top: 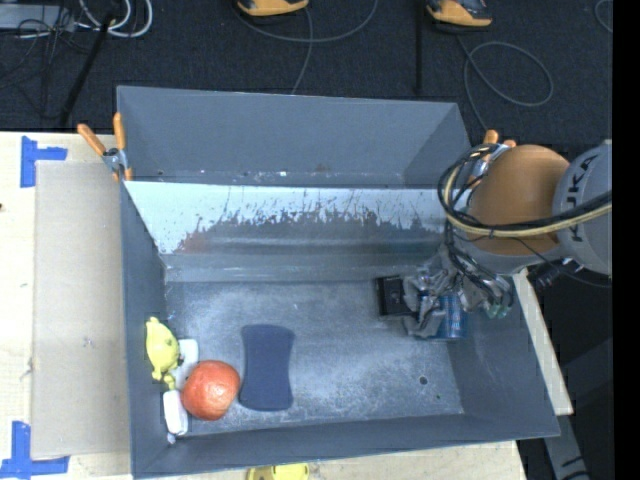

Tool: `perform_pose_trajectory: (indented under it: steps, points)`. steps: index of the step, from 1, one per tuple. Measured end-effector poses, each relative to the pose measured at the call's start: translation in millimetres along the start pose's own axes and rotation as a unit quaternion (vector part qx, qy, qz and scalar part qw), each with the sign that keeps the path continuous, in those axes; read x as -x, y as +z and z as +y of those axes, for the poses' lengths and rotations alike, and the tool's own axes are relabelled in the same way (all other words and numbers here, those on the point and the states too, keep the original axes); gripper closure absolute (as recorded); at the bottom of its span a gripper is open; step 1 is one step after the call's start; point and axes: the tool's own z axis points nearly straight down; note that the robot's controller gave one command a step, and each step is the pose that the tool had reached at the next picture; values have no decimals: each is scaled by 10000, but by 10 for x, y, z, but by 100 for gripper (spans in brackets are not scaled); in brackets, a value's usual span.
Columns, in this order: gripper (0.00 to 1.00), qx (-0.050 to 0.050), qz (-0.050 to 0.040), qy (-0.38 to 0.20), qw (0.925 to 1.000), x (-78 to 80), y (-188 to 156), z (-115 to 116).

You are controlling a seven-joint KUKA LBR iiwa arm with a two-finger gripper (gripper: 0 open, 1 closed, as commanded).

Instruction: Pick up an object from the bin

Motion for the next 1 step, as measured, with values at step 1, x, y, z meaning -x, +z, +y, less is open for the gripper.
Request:
perform_pose_trajectory:
  steps: [1]
  points:
    - [100,-167,54,-170,9997,88,-1371,36]
